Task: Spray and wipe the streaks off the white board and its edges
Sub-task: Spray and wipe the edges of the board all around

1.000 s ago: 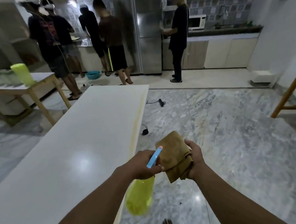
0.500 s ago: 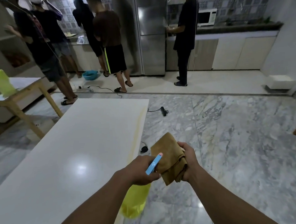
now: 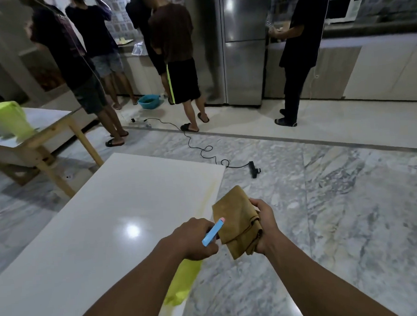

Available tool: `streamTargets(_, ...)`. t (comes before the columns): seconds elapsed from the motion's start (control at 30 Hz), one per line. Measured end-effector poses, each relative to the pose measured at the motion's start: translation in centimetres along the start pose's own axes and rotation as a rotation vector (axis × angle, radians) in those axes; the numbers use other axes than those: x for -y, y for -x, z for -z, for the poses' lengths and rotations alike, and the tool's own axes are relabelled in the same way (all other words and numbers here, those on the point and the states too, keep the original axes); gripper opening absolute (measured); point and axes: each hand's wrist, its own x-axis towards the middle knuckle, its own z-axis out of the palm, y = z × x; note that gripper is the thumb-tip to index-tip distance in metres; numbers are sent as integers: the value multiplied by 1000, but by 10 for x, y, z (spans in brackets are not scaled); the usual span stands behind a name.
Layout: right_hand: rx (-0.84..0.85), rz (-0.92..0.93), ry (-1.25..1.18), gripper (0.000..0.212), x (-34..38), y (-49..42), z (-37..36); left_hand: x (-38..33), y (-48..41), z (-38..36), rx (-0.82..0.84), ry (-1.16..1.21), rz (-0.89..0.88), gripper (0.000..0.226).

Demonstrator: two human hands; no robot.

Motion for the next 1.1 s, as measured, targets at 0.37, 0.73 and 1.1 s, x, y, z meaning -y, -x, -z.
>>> streamTargets(0.37, -140, 1, 17, 41, 72, -172, -36, 81, -121, 84, -196, 191, 28, 20)
streamTargets(0.73, -430, 1, 316, 45, 139, -326, -34, 113, -202, 102, -387, 380, 65, 21)
streamTargets(1.1, -487, 46, 1418, 73, 43, -394, -106, 122, -222, 98, -459, 382, 140, 23)
